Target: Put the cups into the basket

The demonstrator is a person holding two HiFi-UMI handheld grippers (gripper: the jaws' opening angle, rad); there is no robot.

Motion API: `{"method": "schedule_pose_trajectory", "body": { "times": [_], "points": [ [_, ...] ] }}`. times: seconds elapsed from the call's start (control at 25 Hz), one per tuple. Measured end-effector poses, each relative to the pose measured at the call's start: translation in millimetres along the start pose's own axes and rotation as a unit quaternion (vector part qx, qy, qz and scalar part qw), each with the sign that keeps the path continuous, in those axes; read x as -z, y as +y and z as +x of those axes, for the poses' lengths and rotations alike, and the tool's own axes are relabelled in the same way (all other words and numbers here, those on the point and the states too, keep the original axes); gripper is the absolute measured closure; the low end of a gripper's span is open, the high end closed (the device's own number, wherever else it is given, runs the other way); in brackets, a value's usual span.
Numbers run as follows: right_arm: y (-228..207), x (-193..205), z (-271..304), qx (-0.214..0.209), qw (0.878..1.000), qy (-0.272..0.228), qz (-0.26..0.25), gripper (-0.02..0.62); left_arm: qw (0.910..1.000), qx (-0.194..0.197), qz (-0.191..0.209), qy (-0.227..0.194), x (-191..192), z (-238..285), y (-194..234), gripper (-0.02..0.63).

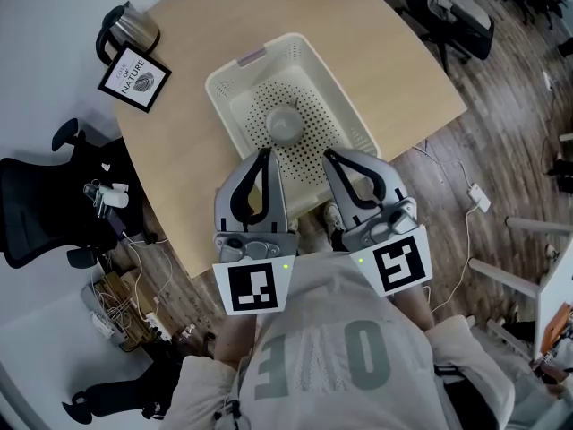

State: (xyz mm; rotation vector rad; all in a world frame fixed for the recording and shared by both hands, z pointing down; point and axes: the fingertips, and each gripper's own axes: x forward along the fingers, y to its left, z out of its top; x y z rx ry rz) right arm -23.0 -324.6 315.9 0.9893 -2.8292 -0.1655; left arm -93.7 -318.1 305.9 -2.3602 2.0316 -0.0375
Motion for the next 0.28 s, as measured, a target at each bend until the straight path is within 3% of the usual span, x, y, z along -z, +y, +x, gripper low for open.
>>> {"method": "schedule_pose_trajectory", "body": {
  "times": [0.28],
  "points": [
    [8.7,-6.2,2.2,-0.009,1.0,-0.007,-0.004,0.597,0.9998,-0.016,0.002,-0.008,-6.0,-11.8,9.7,0.598]
  ]
}}
